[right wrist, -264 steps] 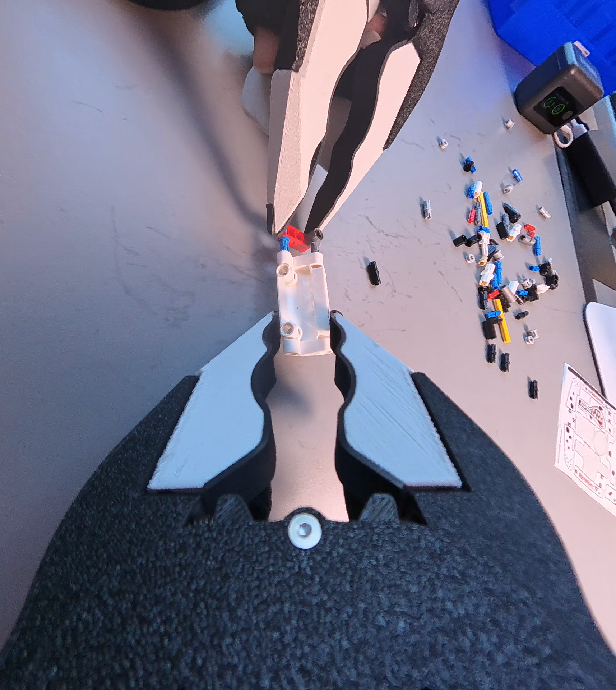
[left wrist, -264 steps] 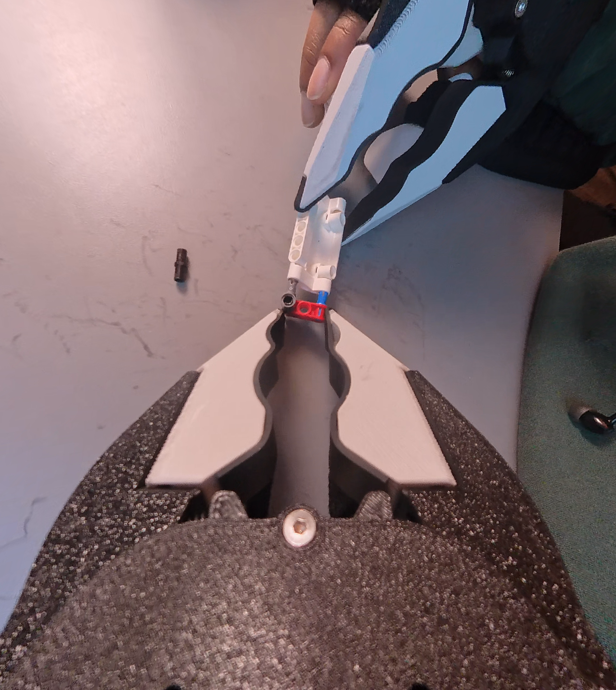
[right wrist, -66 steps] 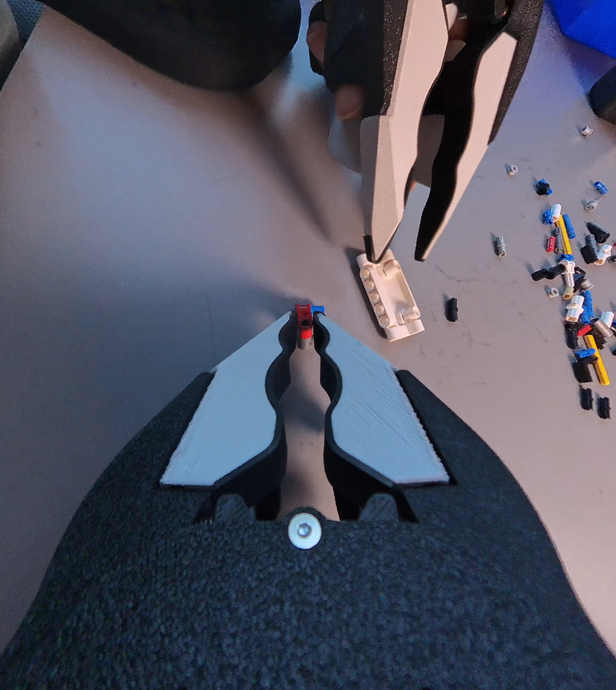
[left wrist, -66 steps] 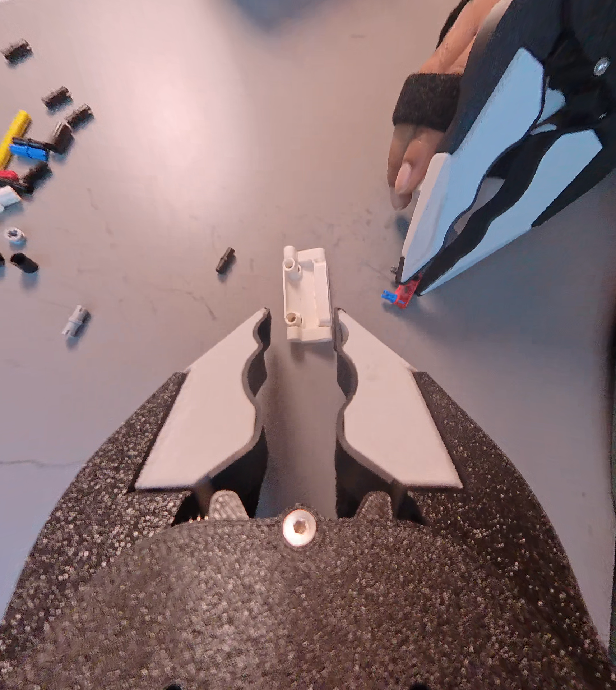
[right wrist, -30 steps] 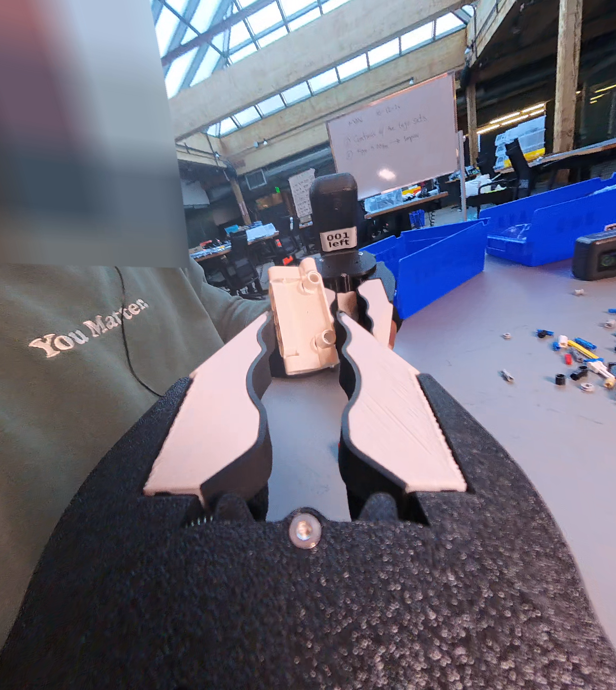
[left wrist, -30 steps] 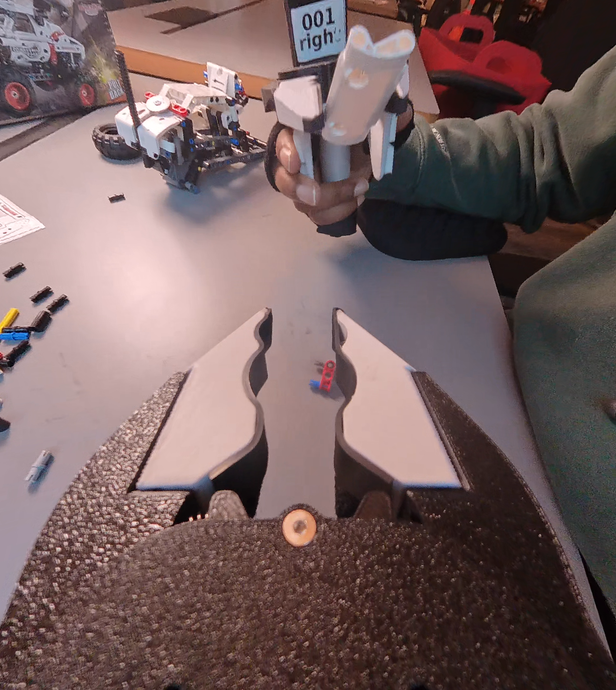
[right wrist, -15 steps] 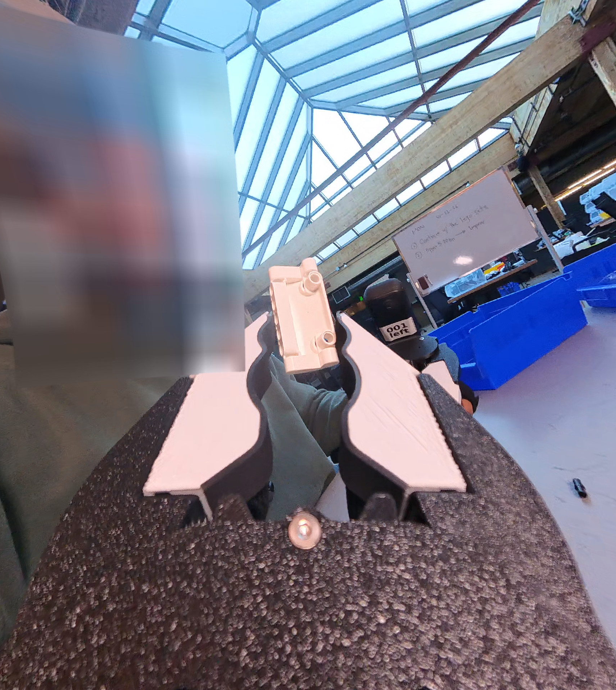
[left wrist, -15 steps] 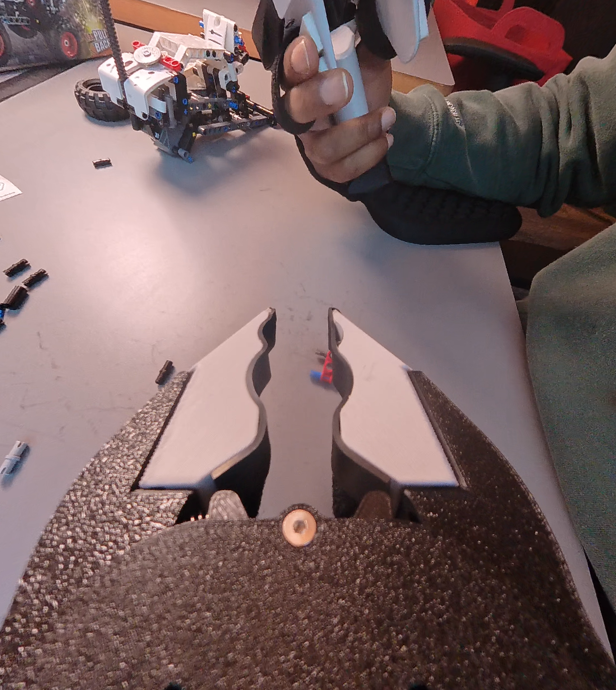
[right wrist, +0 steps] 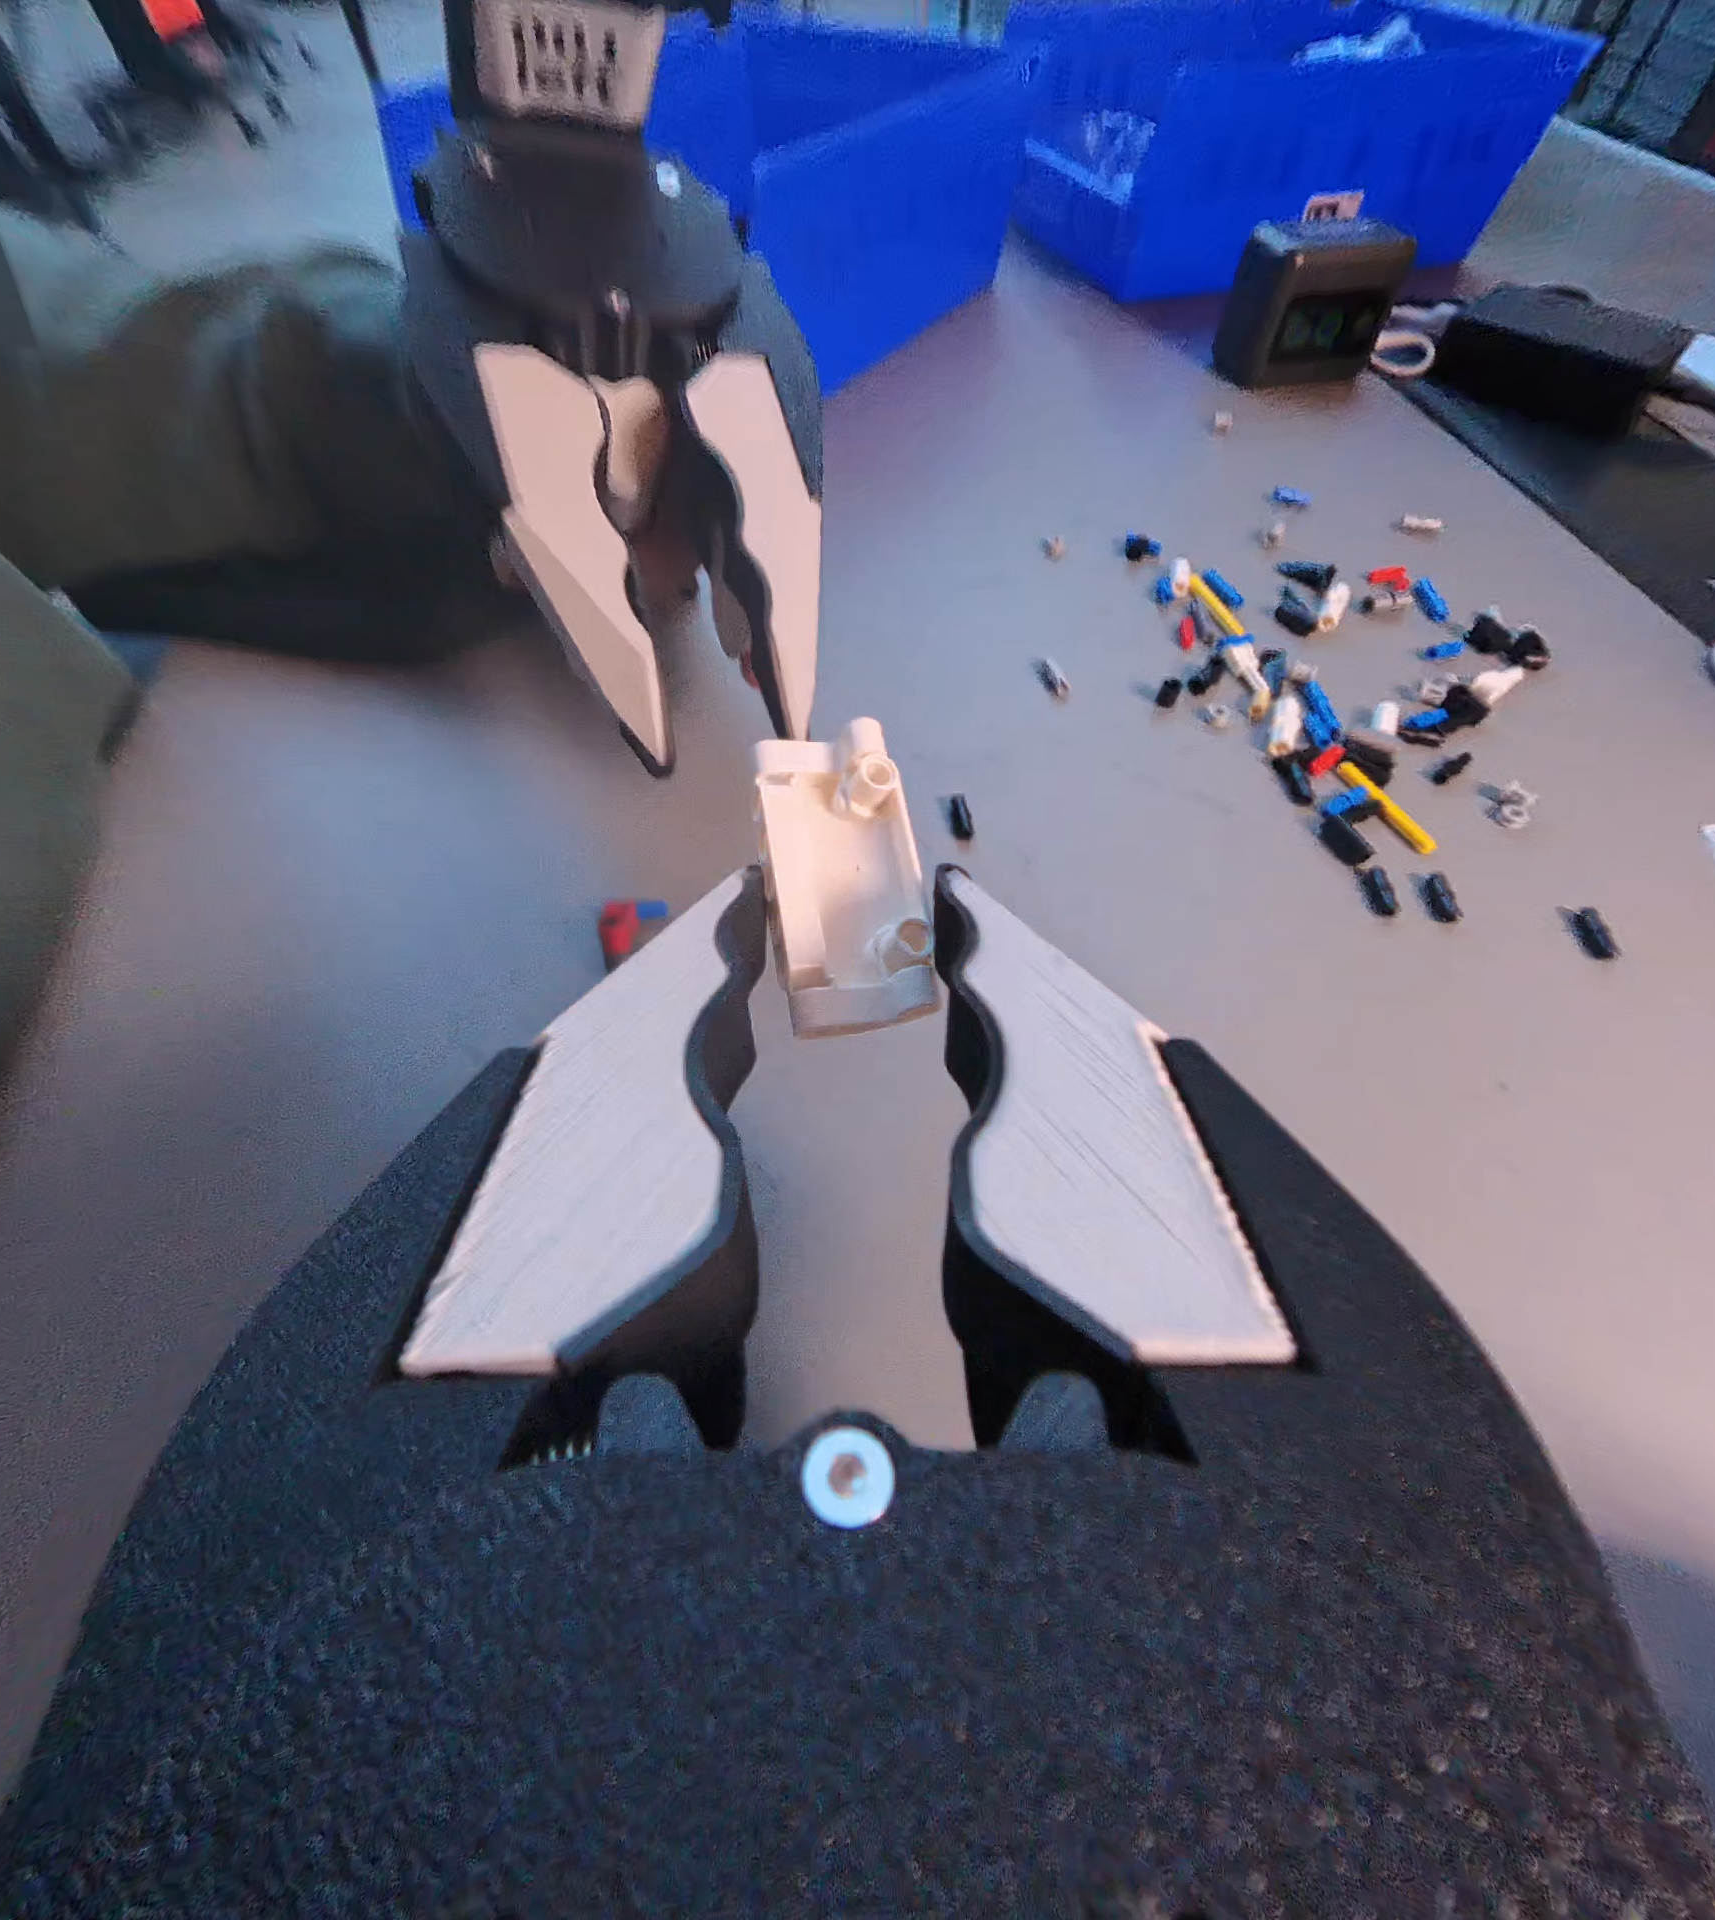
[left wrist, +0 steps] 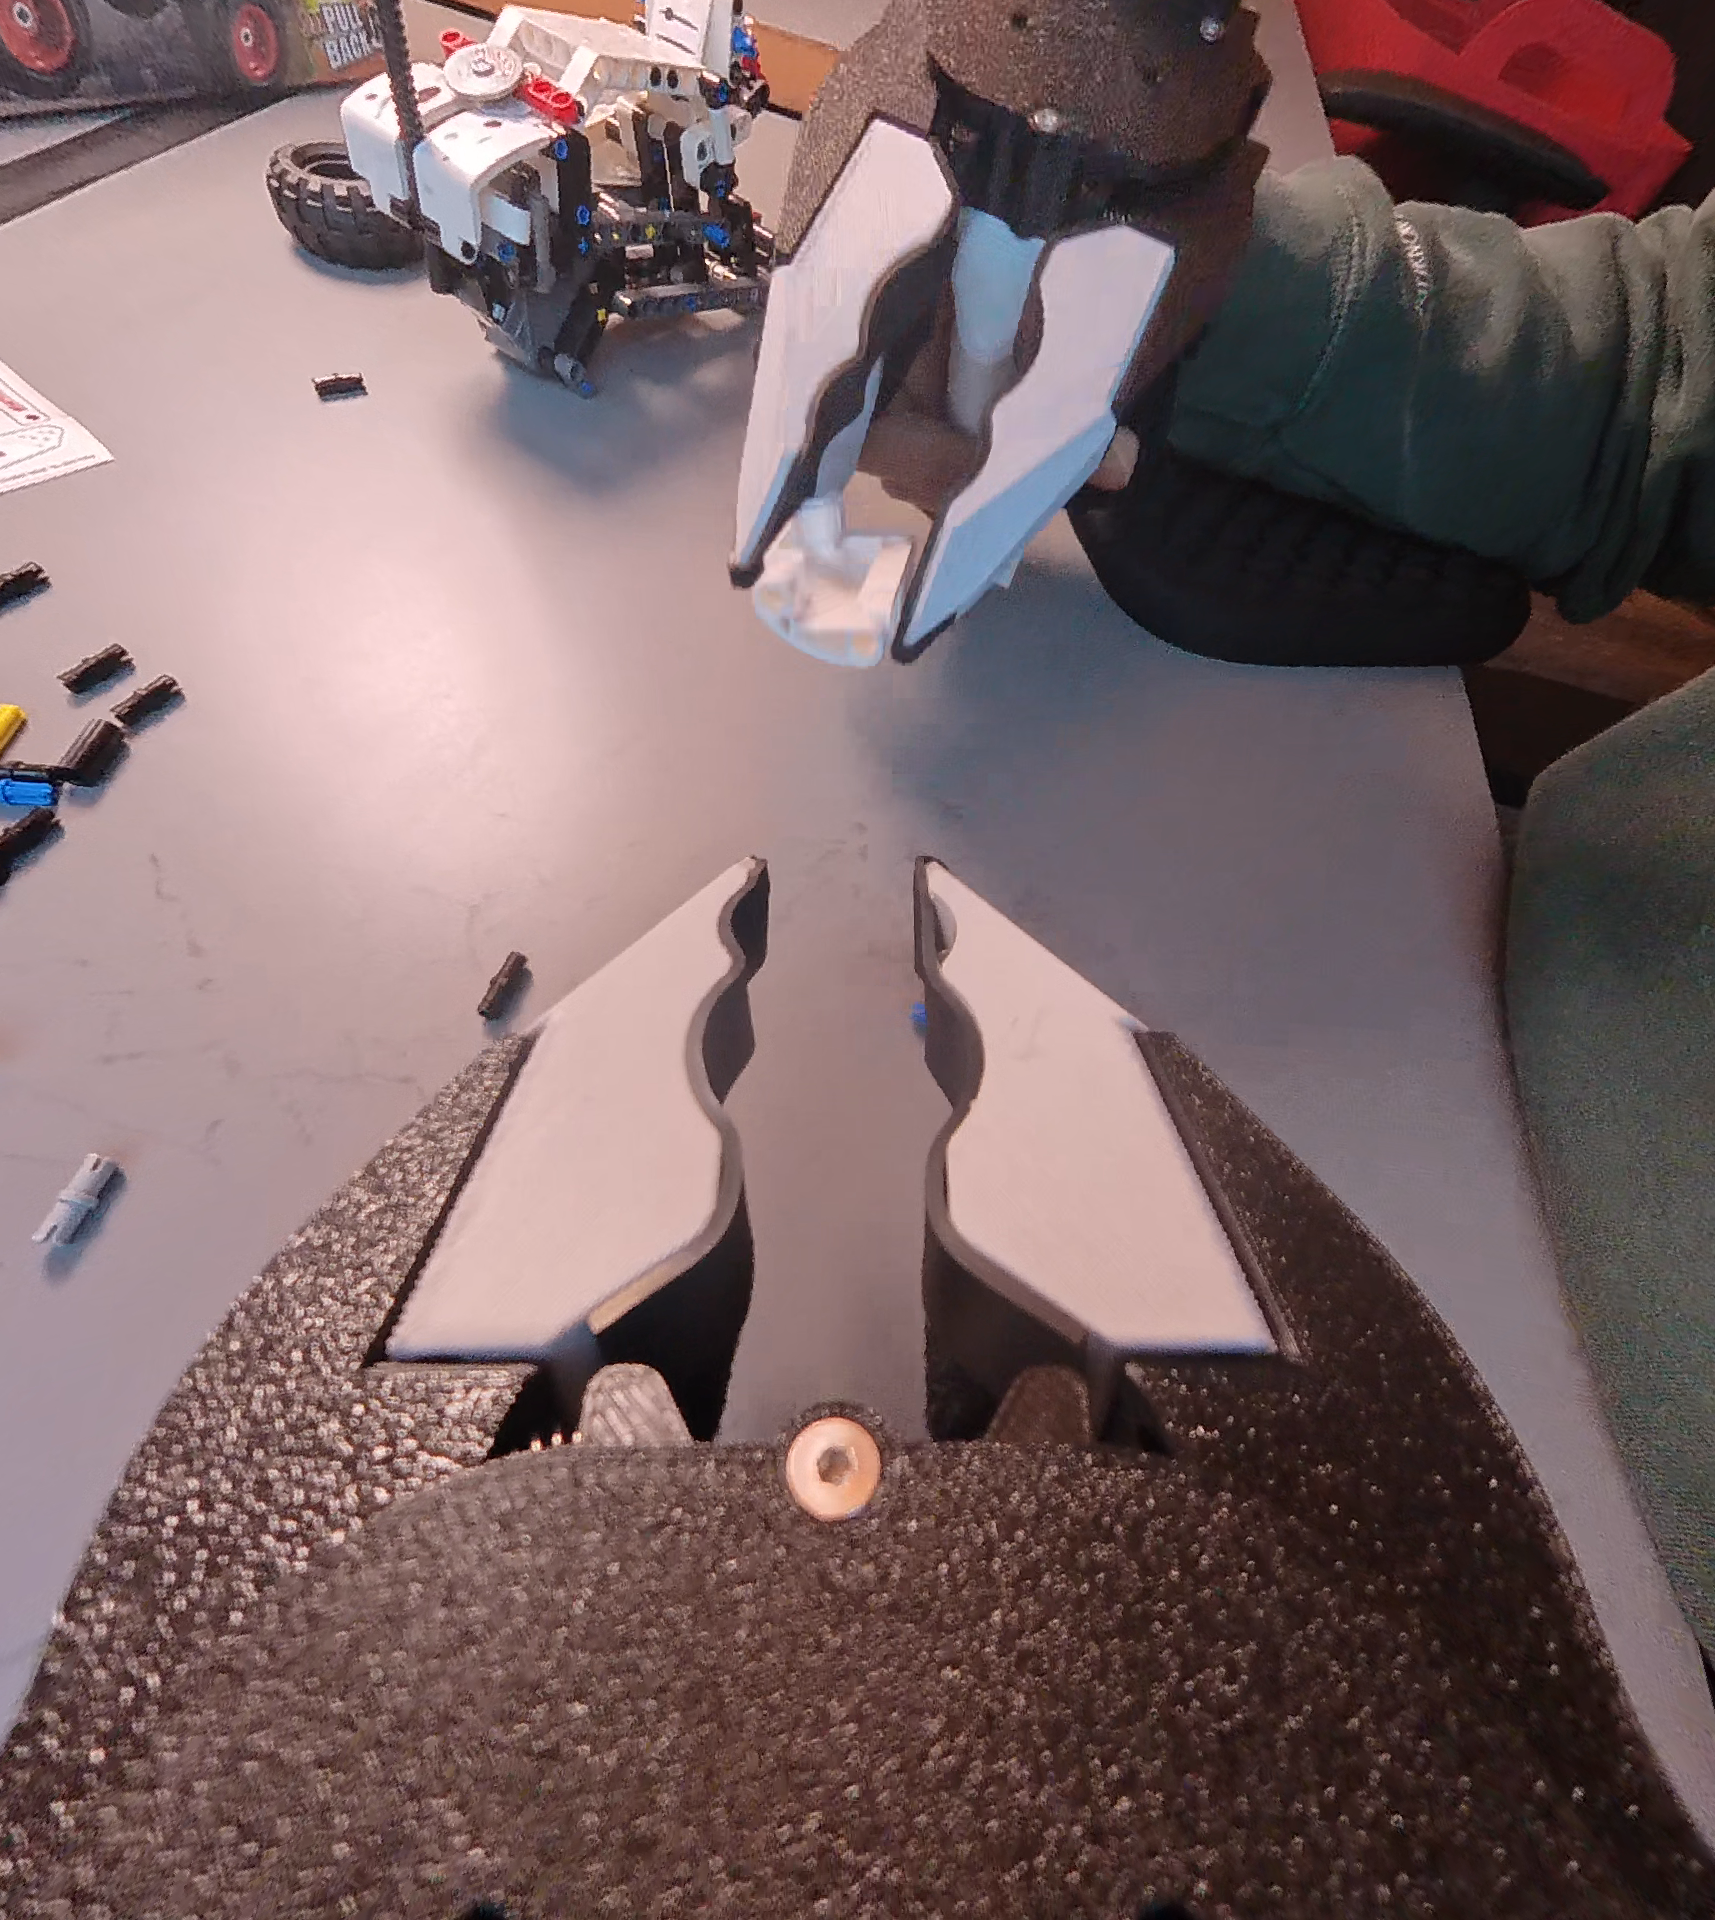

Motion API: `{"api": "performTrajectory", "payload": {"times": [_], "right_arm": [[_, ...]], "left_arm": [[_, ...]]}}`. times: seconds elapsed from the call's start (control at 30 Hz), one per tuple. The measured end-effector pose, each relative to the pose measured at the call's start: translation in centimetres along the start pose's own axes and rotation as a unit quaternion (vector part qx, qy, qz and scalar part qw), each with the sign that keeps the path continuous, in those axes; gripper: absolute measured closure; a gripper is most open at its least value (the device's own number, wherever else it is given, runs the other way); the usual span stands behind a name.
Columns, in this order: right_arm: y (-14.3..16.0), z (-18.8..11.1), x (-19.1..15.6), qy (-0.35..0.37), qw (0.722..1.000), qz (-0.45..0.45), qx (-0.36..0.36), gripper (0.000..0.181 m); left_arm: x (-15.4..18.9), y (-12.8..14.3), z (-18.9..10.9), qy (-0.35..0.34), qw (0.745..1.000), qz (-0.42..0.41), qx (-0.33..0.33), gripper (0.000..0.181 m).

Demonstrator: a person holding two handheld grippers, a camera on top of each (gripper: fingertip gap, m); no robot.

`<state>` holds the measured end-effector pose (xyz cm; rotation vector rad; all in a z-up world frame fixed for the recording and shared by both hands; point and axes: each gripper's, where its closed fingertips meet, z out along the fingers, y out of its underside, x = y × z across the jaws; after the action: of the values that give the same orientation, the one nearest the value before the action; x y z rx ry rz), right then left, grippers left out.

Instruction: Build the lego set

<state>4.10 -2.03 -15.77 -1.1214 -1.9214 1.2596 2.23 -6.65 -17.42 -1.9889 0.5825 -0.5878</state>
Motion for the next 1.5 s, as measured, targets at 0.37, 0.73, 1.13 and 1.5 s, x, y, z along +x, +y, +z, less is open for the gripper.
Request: {"api": "performTrajectory", "payload": {"times": [0.37, 0.73, 1.13, 1.5], "right_arm": [[5.9, 1.5, -0.3, 0.032, 0.981, -0.091, -0.169, 0.149], [6.2, 1.5, -0.3, 0.033, 0.98, -0.08, -0.178, 0.149], [6.3, 1.3, -0.2, 0.035, 0.98, -0.071, -0.181, 0.147], [6.6, 0.1, 0.1, 0.035, 0.976, -0.086, -0.199, 0.146]], "left_arm": [[-0.5, 1.3, 1.0, -0.013, 0.999, -0.001, -0.037, 0.154], [-0.6, 1.3, 0.9, -0.012, 0.999, -0.005, -0.037, 0.154], [-0.6, 1.2, 0.9, -0.014, 0.999, -0.005, -0.034, 0.154], [-0.6, 1.3, 0.7, -0.015, 0.999, -0.001, -0.036, 0.153]]}}
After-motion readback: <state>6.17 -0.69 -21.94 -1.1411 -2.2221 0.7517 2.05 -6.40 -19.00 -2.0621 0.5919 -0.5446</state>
